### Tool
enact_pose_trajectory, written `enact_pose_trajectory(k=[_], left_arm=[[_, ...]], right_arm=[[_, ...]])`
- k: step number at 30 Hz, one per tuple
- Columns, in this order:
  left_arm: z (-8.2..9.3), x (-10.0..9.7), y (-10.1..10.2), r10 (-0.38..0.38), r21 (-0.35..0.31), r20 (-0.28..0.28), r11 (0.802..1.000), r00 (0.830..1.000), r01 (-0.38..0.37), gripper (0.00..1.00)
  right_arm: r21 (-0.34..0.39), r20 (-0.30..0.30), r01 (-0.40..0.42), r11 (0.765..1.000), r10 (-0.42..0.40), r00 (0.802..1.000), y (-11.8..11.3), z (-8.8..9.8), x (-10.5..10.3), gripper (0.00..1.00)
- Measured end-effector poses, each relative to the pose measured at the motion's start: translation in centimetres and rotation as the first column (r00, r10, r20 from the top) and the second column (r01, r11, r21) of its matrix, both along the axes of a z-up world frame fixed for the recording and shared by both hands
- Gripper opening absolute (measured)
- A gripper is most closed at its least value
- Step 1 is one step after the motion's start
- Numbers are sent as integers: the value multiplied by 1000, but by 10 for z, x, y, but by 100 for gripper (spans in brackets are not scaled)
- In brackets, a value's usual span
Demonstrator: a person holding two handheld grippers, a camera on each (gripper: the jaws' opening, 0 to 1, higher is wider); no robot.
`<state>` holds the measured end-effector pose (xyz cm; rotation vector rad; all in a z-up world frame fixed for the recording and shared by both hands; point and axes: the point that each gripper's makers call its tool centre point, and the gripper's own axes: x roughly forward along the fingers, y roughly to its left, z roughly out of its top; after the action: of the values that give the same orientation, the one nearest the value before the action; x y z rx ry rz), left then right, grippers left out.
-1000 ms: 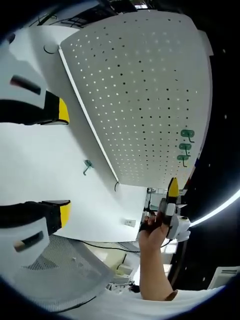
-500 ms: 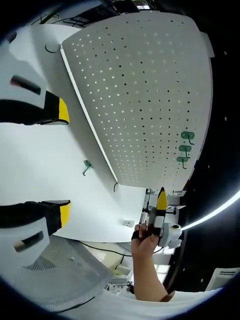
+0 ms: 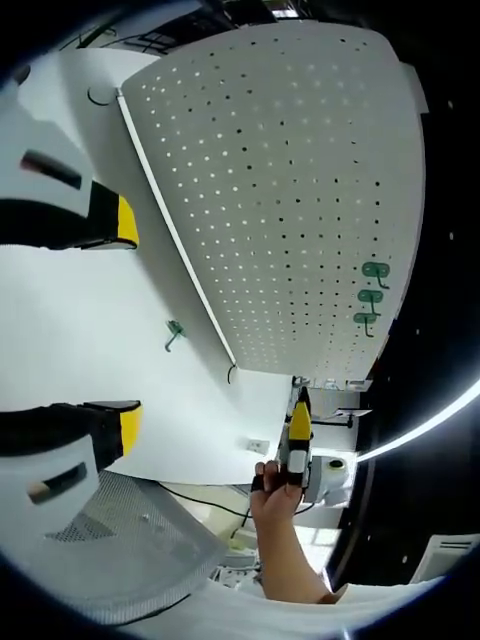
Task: Insert the hook assembly into the mounting plate slot until the hook locks in place.
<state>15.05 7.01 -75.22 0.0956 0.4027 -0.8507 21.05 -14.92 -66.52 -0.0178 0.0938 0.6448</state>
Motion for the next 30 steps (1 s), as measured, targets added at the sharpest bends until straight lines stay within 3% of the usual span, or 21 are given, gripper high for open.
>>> enact_pose_trajectory(k=[30], left_arm=[[-8, 0, 1, -11, 12, -13, 1000, 1000, 11, 64]], right_arm=[[-55, -179, -29, 998, 19, 984, -7, -59, -46, 65]])
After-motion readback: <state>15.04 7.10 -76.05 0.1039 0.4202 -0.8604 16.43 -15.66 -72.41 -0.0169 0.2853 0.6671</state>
